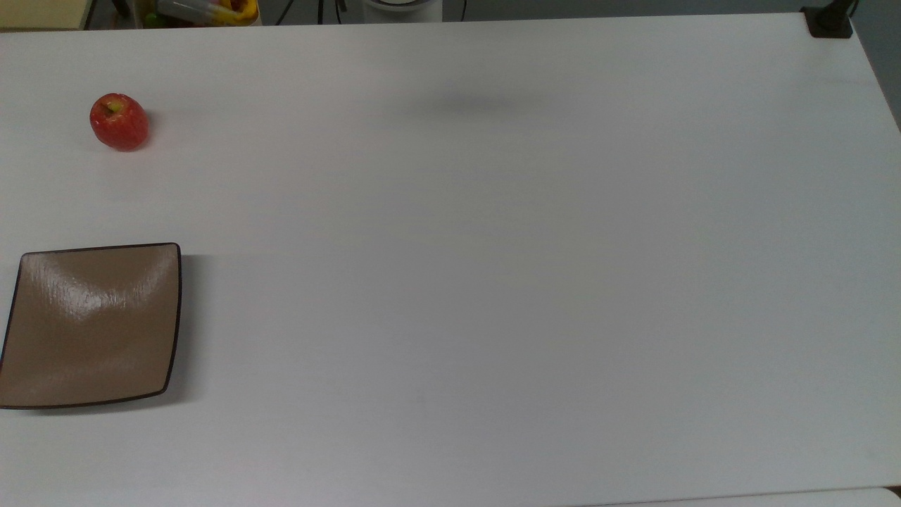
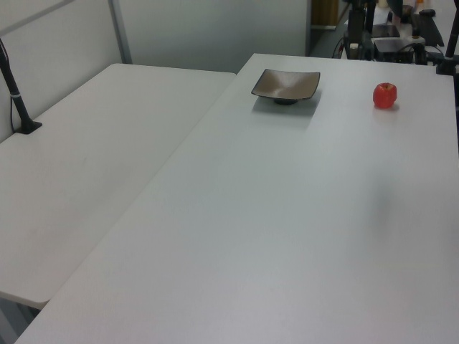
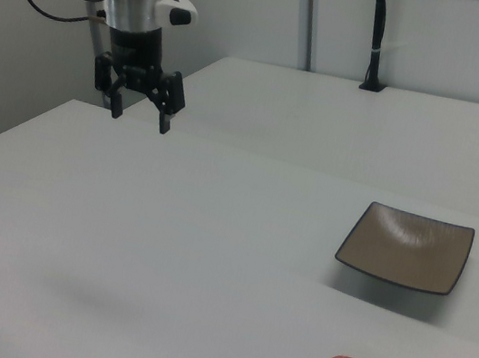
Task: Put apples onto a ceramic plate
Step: 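Move the open gripper from rest toward the red apple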
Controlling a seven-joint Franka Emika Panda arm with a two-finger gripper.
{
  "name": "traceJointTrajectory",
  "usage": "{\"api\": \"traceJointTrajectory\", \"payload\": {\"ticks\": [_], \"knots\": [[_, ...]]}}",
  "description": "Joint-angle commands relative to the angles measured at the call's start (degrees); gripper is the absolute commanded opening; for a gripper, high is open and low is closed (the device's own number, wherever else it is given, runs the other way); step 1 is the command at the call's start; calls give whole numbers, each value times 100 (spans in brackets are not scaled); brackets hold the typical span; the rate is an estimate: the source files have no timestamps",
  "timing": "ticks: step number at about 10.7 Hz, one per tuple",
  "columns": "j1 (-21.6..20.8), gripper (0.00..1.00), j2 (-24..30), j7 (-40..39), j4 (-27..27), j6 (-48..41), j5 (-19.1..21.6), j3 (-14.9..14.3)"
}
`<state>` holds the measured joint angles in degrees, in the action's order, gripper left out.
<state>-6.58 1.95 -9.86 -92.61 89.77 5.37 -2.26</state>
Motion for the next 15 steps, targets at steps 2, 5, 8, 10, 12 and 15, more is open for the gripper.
{"api": "traceJointTrajectory", "payload": {"ticks": [2, 5, 8, 10, 12, 15], "knots": [[262, 100, 279, -709, -109, -135, -464, -273], [517, 100, 262, -980, -117, 57, -634, -756], [771, 100, 183, -1367, -292, 443, -651, -1354], [886, 100, 165, -1606, -695, 970, -651, -1714], [930, 100, 25, -1851, -1091, 1654, -651, -2005], [1088, 100, -247, -2160, -1531, 2316, -677, -2164]]}}
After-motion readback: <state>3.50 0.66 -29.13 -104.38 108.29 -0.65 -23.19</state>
